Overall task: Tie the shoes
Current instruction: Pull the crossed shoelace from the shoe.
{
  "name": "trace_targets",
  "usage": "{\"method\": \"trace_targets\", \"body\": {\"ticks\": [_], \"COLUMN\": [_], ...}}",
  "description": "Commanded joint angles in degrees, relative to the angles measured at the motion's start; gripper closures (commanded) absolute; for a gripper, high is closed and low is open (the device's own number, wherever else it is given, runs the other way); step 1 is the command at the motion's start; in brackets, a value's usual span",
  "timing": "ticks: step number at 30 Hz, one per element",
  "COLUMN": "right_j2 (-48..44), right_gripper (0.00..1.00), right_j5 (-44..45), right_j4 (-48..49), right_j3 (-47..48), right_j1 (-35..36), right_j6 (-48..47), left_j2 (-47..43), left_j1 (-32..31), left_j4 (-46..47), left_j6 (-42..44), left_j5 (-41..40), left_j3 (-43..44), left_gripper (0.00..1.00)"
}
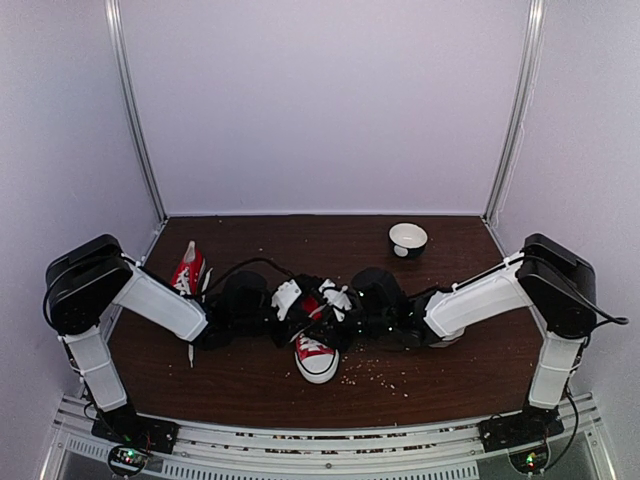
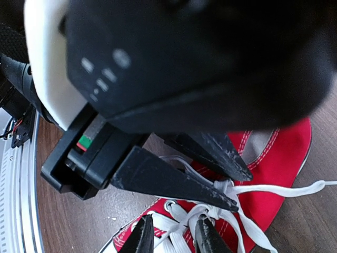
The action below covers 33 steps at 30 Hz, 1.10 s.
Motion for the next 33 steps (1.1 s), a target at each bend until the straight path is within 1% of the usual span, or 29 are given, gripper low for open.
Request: {"method": "trace_targets", "body": {"ticks": [1,4,6,9,15,22,26,29,33], "right_j2": [1.3,-2.1,-4.4,-6.0,-4.6,-1.2,0.4,1.3,1.8], "right_gripper": [0.74,0.73,0.72,0.72,0.72,0.69,0.69,0.71,0.72], "right_j5": [-3.2,-3.7,-2.4,0.5,3.2,3.2,3.4,4.2,5.5], "right_j4": [3.6,11.6,15.2,16.9,19.9,17.7,16.3,14.5,14.3], "right_j3": [-3.4,-9.7,-13.2,-15.5,-15.5,-10.7,-8.8,-7.4,-7.8], "right_j1": [0.9,0.9,0.9,1.0,1.6,2.8,2.8,2.9,2.8], "right_j6": [0.0,0.0,-0.4,-1.0,-1.2,-3.4,-4.1,-4.6,-4.9], "left_j2": [0.5,0.4,0.4,0.5,0.5,0.5,0.6,0.5,0.4], "left_j1": [0.4,0.5,0.5,0.6,0.8,0.7,0.8,0.8,0.9], "left_j4": [1.5,1.6,1.6,1.8,1.8,1.7,1.6,1.5,1.4], "left_j6": [0.1,0.1,0.0,-0.1,-0.3,-0.4,-0.4,-0.4,-0.3], "left_j5": [0.1,0.0,0.1,0.4,0.6,0.6,0.6,0.6,0.7], "left_j3": [-0.3,-0.3,-0.3,-0.3,-0.3,-0.2,-0.1,-0.1,-0.1], "left_gripper": [0.81,0.82,0.82,0.82,0.81,0.81,0.81,0.81,0.81]}}
